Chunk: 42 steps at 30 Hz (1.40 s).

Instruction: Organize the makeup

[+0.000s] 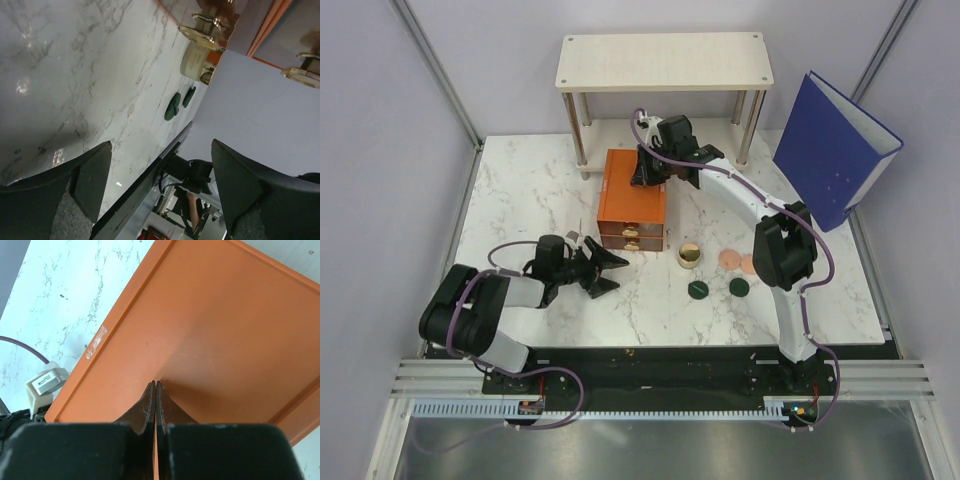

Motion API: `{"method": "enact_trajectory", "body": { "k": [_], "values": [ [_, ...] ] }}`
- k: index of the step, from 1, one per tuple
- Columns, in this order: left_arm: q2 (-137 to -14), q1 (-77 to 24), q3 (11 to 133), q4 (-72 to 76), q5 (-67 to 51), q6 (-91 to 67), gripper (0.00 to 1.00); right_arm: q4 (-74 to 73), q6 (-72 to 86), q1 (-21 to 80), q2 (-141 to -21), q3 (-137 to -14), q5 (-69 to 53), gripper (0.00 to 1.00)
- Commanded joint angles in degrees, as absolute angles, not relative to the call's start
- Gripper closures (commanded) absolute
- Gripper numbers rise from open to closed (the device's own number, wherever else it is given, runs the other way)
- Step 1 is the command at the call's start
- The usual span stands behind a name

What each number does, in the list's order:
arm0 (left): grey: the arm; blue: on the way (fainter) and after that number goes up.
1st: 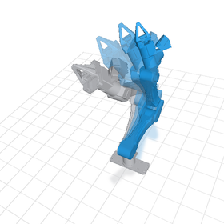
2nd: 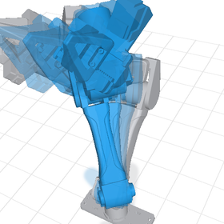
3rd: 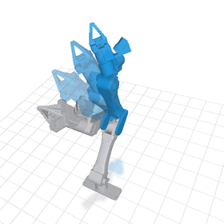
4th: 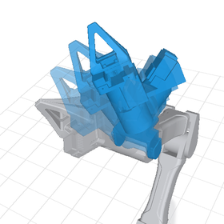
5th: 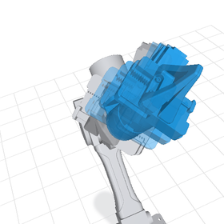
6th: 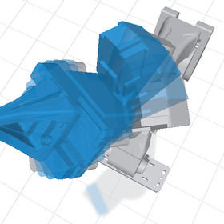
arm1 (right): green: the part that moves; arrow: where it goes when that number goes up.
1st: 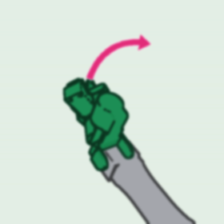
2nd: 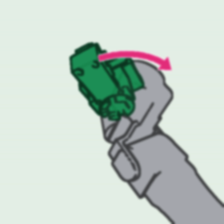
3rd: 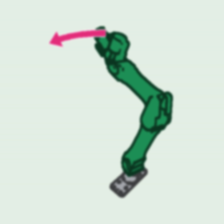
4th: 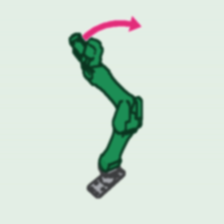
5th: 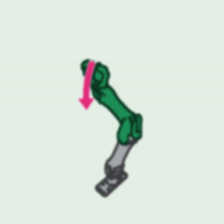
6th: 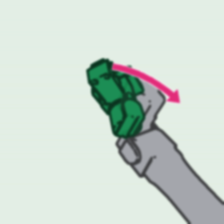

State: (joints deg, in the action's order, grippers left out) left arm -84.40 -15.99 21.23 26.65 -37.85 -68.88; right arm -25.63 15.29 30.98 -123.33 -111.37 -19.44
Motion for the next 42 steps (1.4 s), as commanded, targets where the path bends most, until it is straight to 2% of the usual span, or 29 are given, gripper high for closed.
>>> {"method": "enact_trajectory", "body": {
  "k": [1,5,6,9,13,17,21,25,28,35,42],
  "values": [
    [-89.64,-16.00,19.86,43.58,-36.30,-79.27,0.14,-30.15,14.85,31.20,-125.68,-108.37,-20.21,1.00],
    [-96.57,-16.26,17.67,55.87,-34.28,-83.83,0.14,-29.53,14.77,31.29,-125.60,-107.67,-20.83,1.00],
    [-98.33,-16.52,17.06,62.77,-32.71,-87.15,0.14,-29.36,14.77,31.20,-125.60,-107.32,-20.92,1.00],
    [-107.47,-18.10,14.68,78.94,-28.24,-94.45,0.14,-28.66,14.85,31.20,-125.25,-106.27,-21.09,1.00],
    [-120.03,-22.31,13.71,93.23,-20.93,-101.85,0.16,-27.95,14.77,31.11,-124.89,-105.29,-21.36,1.00],
    [-122.70,-28.20,13.89,94.75,-12.60,-106.08,0.19,-27.51,14.94,31.03,-124.72,-104.94,-21.36,1.00],
    [-122.87,-29.88,12.93,94.13,-8.80,-107.22,0.22,-26.72,15.82,31.03,-124.54,-104.33,-21.88,1.00],
    [-122.26,-30.23,10.99,92.38,-5.37,-107.75,0.31,-25.84,16.08,31.11,-124.37,-103.54,-22.50,1.00],
    [-121.12,-30.32,9.58,91.15,-2.73,-107.67,0.44,-25.23,16.26,31.03,-124.19,-103.01,-22.85,1.00],
    [-120.67,-30.41,9.93,88.07,1.65,-108.19,0.46,-24.43,16.35,31.03,-123.66,-101.69,-23.20,1.00],
    [-124.54,-30.50,12.92,91.93,2.46,-109.51,0.46,-24.35,15.91,31.03,-123.13,-100.64,-23.29,1.00]
  ]
}}
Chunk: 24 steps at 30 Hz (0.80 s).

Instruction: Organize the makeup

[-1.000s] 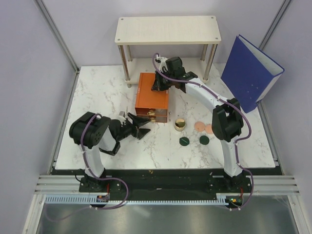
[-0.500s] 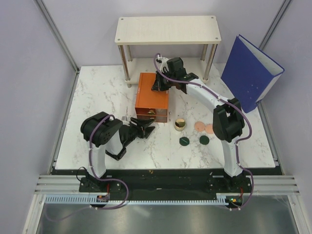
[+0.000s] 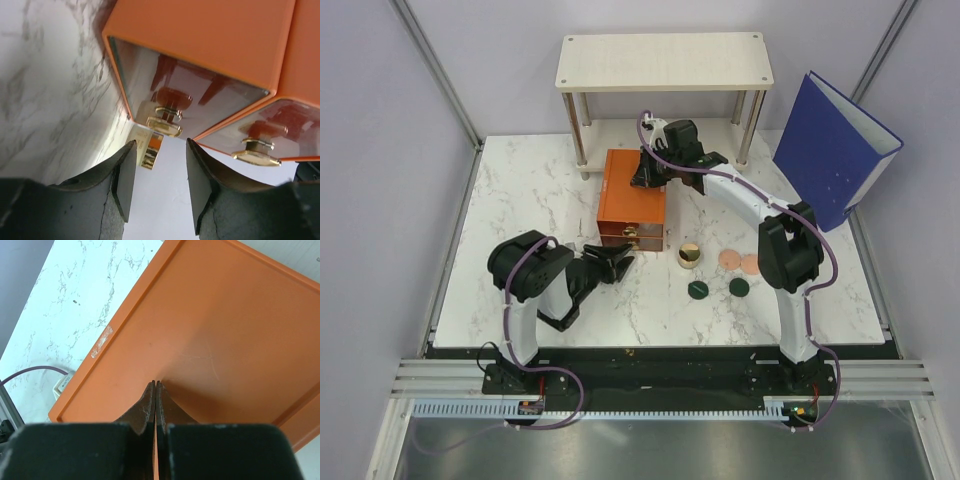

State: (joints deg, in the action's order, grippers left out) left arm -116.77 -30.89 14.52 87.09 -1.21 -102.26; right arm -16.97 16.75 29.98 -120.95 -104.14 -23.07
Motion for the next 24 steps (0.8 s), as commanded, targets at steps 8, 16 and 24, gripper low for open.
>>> {"method": "enact_trajectory", "body": {
  "k": [8,16,24],
  "values": [
    [-124.81,-30.59,14.06,89.83,2.64,-108.99,0.53,-24.26,15.73,31.03,-122.87,-99.58,-23.47,1.00],
    [-119.09,-30.59,15.73,75.69,1.94,-105.82,0.63,-23.99,15.56,31.03,-122.61,-98.62,-23.82,1.00],
    [-121.29,-30.50,17.05,76.11,0.62,-105.12,0.79,-24.08,14.94,30.94,-121.82,-97.30,-23.99,1.00]
  ]
}}
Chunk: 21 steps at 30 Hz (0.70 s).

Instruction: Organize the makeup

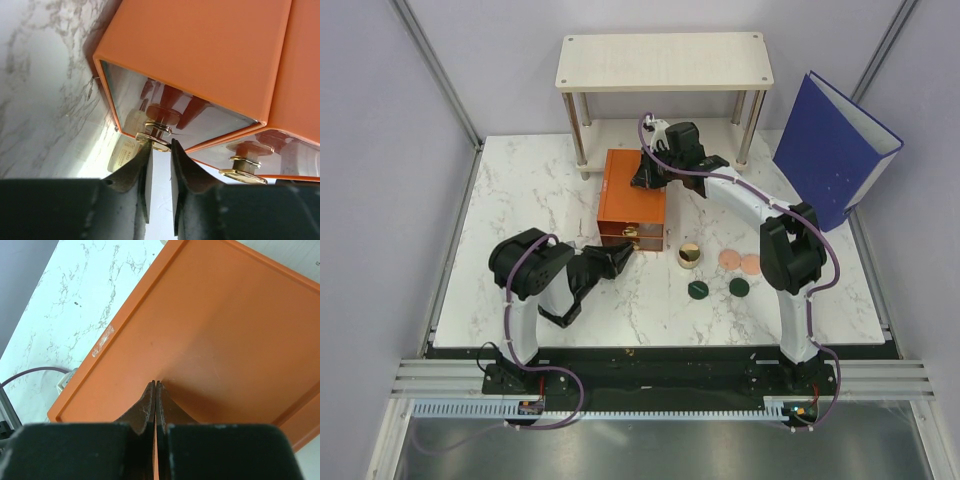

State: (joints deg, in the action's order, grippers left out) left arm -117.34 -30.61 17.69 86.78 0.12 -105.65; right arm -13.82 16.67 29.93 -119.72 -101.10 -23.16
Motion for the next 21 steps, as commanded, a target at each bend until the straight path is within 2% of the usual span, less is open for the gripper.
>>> {"method": "enact_trajectory", "body": {
  "k": [1,8,15,21],
  "values": [
    [-121.20,-30.50,16.96,75.94,0.27,-105.12,0.80,-24.08,14.94,30.85,-121.73,-97.21,-23.99,1.00],
    [-117.43,-30.50,16.70,71.64,-2.72,-103.28,0.88,-23.99,14.77,30.76,-121.64,-96.59,-24.52,1.00],
    [-109.87,-30.50,18.63,57.85,-6.93,-98.53,0.92,-23.99,14.76,30.76,-121.90,-96.68,-25.31,1.00],
    [-103.20,-30.50,21.88,40.10,-8.00,-94.13,0.98,-23.91,14.41,30.67,-121.73,-96.77,-25.31,1.00]
  ]
}}
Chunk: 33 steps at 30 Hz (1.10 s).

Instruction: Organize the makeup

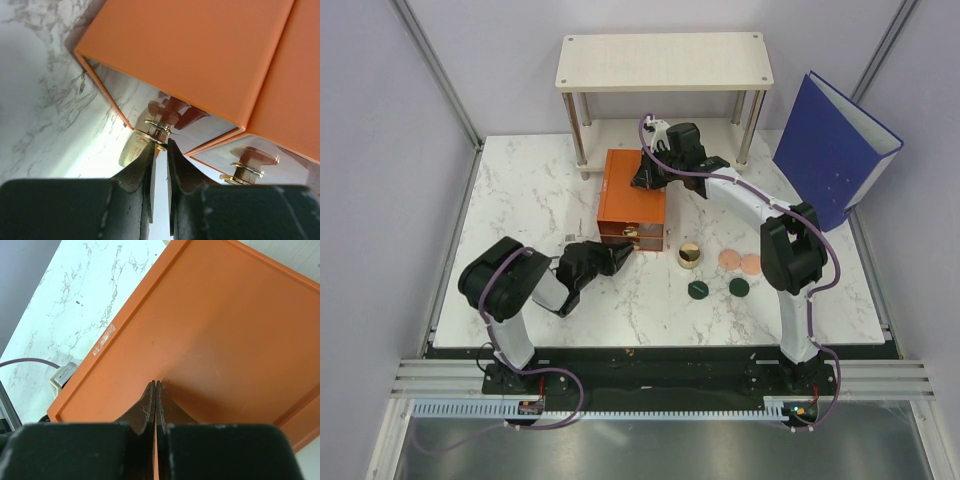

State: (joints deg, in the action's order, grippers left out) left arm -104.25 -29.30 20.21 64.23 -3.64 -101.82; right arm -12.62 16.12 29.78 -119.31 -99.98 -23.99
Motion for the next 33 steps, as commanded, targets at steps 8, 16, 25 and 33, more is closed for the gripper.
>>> {"method": "enact_trajectory", "body": {
  "k": [8,16,25,33],
  "values": [
    [-98.27,-30.50,26.01,25.62,-6.59,-90.45,0.98,-23.99,14.15,30.67,-120.94,-96.07,-25.49,1.00],
    [-93.61,-30.50,32.61,9.26,-6.07,-86.48,0.98,-23.91,13.80,30.50,-120.23,-95.54,-25.49,1.00],
    [-89.56,-30.23,31.38,1.68,-5.80,-85.78,0.98,-23.99,13.89,30.59,-120.50,-95.98,-25.93,1.00],
    [-85.70,-30.32,30.68,-2.45,-9.05,-82.71,0.98,-23.99,14.06,30.67,-120.32,-95.45,-26.02,1.00]
  ]
}}
